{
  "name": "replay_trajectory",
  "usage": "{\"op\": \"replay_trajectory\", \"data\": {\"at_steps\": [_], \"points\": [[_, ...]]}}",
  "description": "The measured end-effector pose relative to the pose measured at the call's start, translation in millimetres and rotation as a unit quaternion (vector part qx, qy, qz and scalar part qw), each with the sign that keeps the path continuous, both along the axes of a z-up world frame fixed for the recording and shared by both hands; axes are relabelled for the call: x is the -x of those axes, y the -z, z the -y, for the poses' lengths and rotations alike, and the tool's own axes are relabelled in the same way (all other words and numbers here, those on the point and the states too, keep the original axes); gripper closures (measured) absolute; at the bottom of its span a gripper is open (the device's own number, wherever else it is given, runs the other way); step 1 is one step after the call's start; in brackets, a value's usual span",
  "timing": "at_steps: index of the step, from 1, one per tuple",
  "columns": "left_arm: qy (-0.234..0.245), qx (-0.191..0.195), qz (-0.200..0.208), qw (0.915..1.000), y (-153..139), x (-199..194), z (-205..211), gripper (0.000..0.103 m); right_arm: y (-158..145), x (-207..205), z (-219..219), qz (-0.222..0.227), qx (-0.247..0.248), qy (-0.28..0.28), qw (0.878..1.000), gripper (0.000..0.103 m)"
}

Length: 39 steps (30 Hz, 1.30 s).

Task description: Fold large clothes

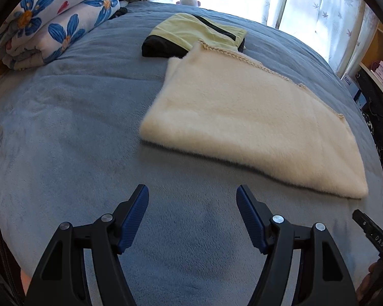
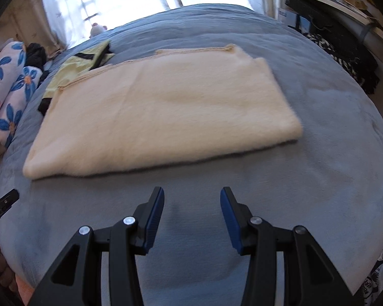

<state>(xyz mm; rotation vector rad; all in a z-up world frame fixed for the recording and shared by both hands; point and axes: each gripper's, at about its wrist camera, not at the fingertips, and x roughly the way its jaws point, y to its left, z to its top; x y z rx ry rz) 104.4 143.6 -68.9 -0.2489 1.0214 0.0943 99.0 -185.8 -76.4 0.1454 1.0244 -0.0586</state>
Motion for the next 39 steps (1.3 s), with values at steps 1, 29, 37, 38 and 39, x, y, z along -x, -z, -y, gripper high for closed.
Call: {"op": "replay_trajectory", "data": {"at_steps": [1,29,37,38,39], "points": [[0.003,0.004,-0.002,1.0000,1,0,1,0.034,0,2,-7,0.004,0.004,-0.007,1.000,0.057],[-0.002,0.239,0.025,0.9707,89,-86,-2,0.032,16,-60,-56,0.078,-0.015,-0.040,0.996,0.054],[-0.034,0.218,0.058,0.9735,94,-134,-5,0.032,24,-75,-59,0.075,-0.013,-0.040,0.996,0.054],[-0.044,0.215,0.063,0.9736,93,-138,-6,0.032,24,-76,-60,0.076,-0.012,-0.040,0.996,0.054],[-0.055,0.210,0.071,0.9736,91,-141,-8,0.033,23,-77,-60,0.078,-0.012,-0.041,0.996,0.054]]}}
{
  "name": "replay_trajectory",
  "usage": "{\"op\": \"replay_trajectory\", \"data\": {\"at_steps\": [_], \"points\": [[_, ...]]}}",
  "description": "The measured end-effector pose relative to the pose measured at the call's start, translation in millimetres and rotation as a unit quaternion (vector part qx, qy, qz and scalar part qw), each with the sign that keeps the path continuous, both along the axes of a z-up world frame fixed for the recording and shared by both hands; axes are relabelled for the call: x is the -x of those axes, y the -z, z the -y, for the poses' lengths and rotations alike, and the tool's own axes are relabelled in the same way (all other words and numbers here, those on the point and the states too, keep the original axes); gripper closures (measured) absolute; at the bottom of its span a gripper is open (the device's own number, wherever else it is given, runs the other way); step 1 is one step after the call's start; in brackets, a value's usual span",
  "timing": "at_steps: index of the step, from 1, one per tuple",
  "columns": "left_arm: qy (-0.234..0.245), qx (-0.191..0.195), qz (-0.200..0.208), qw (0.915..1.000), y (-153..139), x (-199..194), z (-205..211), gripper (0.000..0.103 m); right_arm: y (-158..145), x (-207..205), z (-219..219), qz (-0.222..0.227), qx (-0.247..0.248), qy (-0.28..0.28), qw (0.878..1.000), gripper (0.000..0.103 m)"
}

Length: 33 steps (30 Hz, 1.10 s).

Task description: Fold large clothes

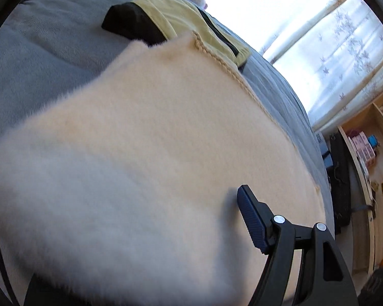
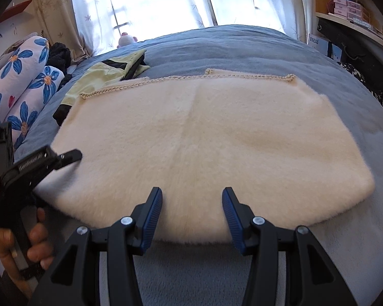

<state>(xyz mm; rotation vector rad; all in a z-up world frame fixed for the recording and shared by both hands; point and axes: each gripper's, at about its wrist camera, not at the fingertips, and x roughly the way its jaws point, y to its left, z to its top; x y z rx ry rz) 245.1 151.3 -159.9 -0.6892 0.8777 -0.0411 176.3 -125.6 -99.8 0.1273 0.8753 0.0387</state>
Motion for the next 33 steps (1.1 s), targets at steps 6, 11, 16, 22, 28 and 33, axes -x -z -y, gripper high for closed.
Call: {"op": "replay_trajectory", "data": {"at_steps": [6,11,16,22,28,33], "points": [[-0.031,-0.055,0.054,0.9966,-19,10,8,0.079,-4,-9,0,0.010,0.022,0.006,1.000,0.054],[-0.032,-0.098,0.084,0.9910,-52,25,26,0.082,-13,-21,-1,0.028,0.025,-0.004,0.999,0.054],[-0.040,-0.099,0.088,0.9904,-73,44,21,0.083,-20,-42,-6,0.034,0.044,-0.018,0.998,0.054],[-0.034,-0.107,0.085,0.9900,-93,62,19,0.083,0,-49,-20,-0.001,0.065,-0.049,0.997,0.055],[-0.034,-0.129,0.081,0.9878,-106,83,17,0.083,0,-32,-31,-0.005,0.060,-0.066,0.996,0.055],[-0.031,-0.174,0.061,0.9824,-110,79,27,0.083,4,-30,-34,-0.014,0.062,-0.077,0.995,0.055]]}}
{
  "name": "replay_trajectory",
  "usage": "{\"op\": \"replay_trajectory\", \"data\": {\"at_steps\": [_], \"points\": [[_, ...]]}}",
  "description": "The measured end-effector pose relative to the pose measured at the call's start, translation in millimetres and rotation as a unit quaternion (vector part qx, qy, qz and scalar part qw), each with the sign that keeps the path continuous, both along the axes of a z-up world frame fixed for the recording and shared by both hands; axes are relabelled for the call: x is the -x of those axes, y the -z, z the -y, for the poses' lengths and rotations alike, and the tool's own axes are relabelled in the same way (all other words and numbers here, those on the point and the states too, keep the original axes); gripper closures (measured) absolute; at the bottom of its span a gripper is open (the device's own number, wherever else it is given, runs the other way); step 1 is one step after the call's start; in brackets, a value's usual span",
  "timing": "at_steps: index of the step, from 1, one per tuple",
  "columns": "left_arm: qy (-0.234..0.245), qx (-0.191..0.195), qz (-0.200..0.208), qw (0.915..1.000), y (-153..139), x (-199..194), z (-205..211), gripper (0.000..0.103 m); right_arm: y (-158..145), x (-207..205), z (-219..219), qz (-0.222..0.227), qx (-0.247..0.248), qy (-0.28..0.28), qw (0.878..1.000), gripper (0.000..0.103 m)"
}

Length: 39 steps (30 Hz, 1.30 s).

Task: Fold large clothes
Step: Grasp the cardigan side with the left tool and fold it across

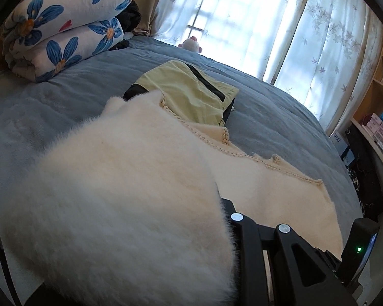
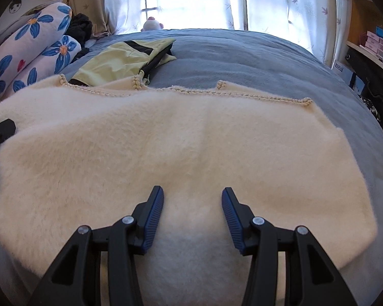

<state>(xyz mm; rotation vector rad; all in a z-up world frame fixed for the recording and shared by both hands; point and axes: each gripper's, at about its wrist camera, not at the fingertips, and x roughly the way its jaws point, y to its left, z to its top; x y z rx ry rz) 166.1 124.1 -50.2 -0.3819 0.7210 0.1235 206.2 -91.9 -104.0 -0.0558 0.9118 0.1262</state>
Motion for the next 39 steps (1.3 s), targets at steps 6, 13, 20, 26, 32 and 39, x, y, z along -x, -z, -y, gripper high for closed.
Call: {"op": "replay_trajectory", "data": {"at_steps": [6,13,20,26,32,39], "points": [[0.004,-0.080,0.011,0.9967,-29,-16,41,0.083,-14,16,43,-0.026,-0.069,0.019,0.997,0.054],[0.078,-0.167,0.076,0.9800,-63,-28,153,0.083,-31,64,149,0.010,-0.084,0.139,0.987,0.054],[0.208,-0.168,0.091,0.9592,-32,-30,279,0.083,-45,101,261,0.046,-0.066,0.268,0.960,0.054],[0.294,-0.243,0.027,0.9241,52,-29,354,0.079,-23,108,298,0.018,-0.078,0.303,0.950,0.054],[0.336,-0.213,0.012,0.9173,41,-23,337,0.062,-10,105,287,-0.004,-0.085,0.275,0.958,0.054],[0.366,-0.147,-0.017,0.9188,12,1,297,0.032,-28,103,276,0.014,-0.111,0.249,0.962,0.054]]}}
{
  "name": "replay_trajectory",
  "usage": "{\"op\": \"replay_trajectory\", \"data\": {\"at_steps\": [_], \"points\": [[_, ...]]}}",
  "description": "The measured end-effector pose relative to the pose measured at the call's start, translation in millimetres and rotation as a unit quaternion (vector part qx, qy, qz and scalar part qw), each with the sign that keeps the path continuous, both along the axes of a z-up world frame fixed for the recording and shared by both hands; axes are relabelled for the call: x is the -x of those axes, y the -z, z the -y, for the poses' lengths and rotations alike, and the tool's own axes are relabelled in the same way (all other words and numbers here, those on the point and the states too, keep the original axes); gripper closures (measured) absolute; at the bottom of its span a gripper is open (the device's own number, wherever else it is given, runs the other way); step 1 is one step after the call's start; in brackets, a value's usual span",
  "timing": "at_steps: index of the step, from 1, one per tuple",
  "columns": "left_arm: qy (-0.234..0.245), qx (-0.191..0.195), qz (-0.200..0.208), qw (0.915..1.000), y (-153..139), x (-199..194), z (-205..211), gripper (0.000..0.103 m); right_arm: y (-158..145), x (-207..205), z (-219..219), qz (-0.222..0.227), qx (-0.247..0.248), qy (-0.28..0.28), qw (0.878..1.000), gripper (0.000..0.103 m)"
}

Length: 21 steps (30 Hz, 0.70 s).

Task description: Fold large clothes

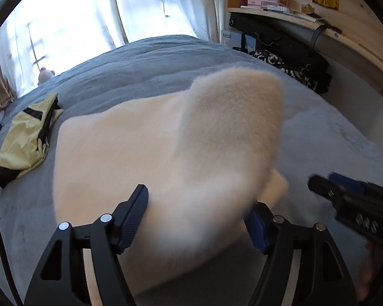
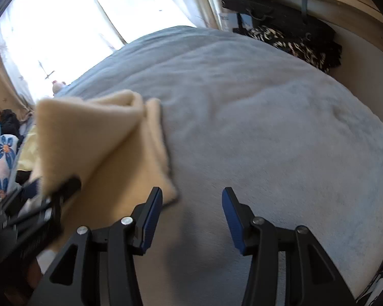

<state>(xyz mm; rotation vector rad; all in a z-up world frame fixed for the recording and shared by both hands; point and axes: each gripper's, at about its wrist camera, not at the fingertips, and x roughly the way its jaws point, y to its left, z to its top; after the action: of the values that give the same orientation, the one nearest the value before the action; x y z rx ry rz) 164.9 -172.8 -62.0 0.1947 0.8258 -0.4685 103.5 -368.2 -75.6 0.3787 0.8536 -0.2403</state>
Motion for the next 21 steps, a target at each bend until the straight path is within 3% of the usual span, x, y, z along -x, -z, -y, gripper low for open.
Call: {"op": "replay_trajectory", "data": {"at_steps": [2,6,11,16,20,21], "points": [[-0.002,0.016,-0.012,0.9998,-9,10,-18,0.031,-13,1,-2,0.013,-0.004,-0.013,1.000,0.054],[-0.051,0.040,-0.010,0.9979,-29,17,-61,0.030,-42,-1,-7,0.043,-0.009,-0.041,0.998,0.054],[-0.134,0.063,-0.033,0.9884,-32,-1,-124,0.028,-73,-27,-17,0.067,-0.032,-0.086,0.994,0.043],[-0.194,0.035,-0.058,0.9787,-14,-14,-155,0.028,-67,-74,-39,0.022,-0.043,-0.149,0.988,0.042],[-0.204,0.028,-0.069,0.9761,-3,-16,-164,0.028,-46,-106,-53,-0.022,-0.038,-0.169,0.985,0.043],[-0.204,0.026,-0.068,0.9763,-2,-17,-164,0.028,-43,-110,-55,-0.025,-0.027,-0.170,0.985,0.047]]}}
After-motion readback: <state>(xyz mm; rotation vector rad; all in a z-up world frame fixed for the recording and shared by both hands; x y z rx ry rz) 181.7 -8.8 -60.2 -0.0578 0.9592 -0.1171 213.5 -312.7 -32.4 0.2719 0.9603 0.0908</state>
